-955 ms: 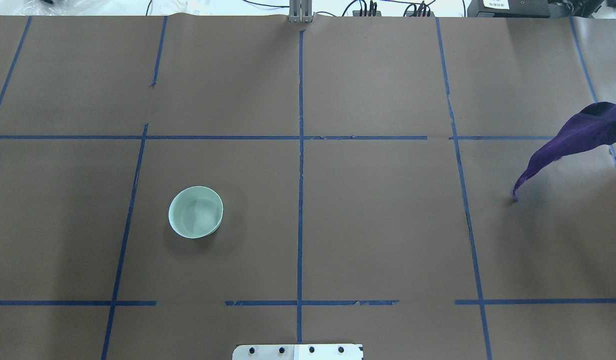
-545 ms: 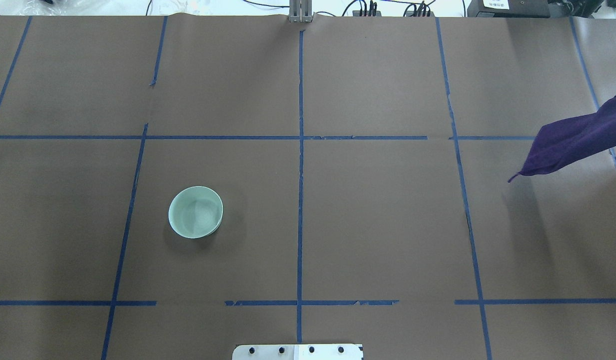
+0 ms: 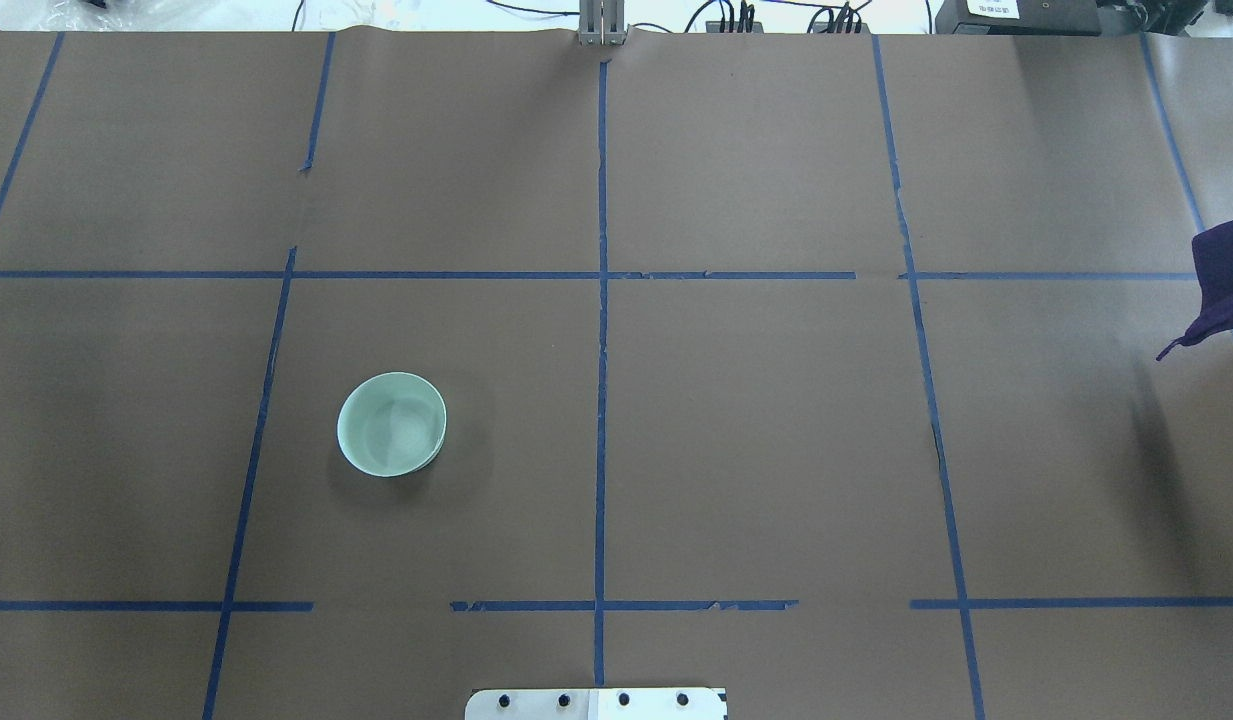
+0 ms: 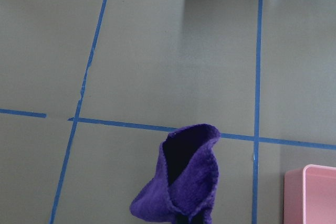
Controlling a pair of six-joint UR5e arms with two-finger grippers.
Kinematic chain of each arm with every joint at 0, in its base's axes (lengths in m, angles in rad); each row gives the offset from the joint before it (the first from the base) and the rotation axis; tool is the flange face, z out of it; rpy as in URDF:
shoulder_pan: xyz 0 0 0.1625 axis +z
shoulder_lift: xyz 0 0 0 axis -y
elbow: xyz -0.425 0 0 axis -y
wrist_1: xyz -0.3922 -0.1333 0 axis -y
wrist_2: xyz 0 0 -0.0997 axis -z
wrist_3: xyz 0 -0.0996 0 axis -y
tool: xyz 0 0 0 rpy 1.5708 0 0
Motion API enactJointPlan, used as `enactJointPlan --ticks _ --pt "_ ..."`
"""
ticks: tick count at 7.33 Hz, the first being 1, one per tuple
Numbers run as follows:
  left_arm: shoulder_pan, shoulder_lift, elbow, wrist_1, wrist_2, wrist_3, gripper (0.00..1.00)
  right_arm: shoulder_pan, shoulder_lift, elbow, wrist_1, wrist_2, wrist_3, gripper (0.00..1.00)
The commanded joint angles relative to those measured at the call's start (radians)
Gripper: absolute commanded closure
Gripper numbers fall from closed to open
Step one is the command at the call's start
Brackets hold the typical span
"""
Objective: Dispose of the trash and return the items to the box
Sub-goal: 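Carry the purple cloth off the table toward the pink bin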
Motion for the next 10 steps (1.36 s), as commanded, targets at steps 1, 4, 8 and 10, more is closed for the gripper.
enactJointPlan --ticks 1,4,8,10 --pt "0.031 -0.002 0.045 -0.072 -0.004 0.000 1.00 0.058 0.000 0.001 -0.002 -0.002 -0.049 1.00" --pt "0.051 -0.002 0.058 -0.104 -0.004 -0.002 1.00 0.095 0.002 -0.001 -0.002 -0.031 -0.098 1.00" --pt "0.058 -0.008 0.058 -0.170 0.008 0.003 0.01 0.129 0.011 -0.010 -0.002 -0.113 -0.208 1.00" --pt "0.058 -0.019 0.036 -0.169 0.008 -0.005 0.01 0.210 0.015 -0.064 -0.003 -0.141 -0.350 1.00"
